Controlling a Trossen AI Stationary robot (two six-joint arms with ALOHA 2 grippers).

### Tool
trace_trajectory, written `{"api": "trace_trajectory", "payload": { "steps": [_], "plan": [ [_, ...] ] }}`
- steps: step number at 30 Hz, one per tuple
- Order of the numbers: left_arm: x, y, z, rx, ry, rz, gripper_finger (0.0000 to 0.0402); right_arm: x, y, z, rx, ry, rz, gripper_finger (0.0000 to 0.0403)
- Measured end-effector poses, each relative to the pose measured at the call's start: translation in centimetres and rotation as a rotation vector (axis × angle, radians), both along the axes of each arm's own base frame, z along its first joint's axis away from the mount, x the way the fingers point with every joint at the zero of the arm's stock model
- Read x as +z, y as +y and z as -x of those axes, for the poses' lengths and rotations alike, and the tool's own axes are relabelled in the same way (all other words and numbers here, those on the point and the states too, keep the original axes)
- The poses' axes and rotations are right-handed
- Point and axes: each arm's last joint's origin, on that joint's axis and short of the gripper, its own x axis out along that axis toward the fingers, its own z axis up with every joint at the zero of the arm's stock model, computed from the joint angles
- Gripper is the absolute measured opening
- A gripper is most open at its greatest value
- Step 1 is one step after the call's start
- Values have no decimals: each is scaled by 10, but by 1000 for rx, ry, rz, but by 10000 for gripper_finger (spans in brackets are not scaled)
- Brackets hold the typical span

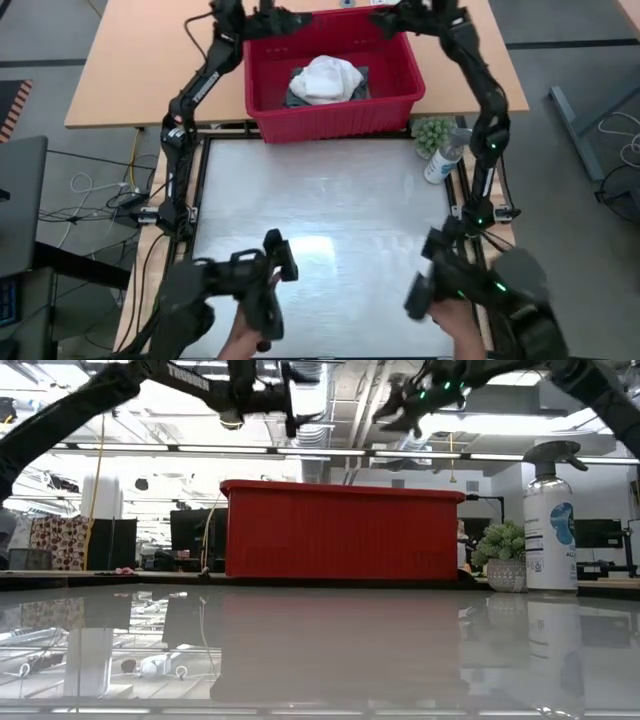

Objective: Fold Laundry from Bin
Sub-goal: Return to Home Position

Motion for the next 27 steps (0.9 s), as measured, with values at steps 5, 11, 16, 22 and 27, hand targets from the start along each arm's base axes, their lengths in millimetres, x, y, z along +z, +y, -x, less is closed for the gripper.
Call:
{"api": "trace_trajectory", "payload": {
  "steps": [5, 11, 16, 22, 27],
  "plan": [
    [36, -29, 11, 40, -42, -137, 362, 35, 39, 15, 126, -11, 105, 264],
    [66, -58, 20, 71, -80, -234, 362, 60, 72, 13, 154, -98, 87, 264],
    [69, -69, 19, 72, -31, -224, 362, 86, 113, -23, -53, -105, 437, 264],
    [66, -67, 18, 169, -11, -201, 362, 65, 90, -66, -314, -33, 605, 264],
    [67, -66, 20, 178, -10, -238, 362, 73, 93, -63, -367, -35, 696, 254]
  ]
}}
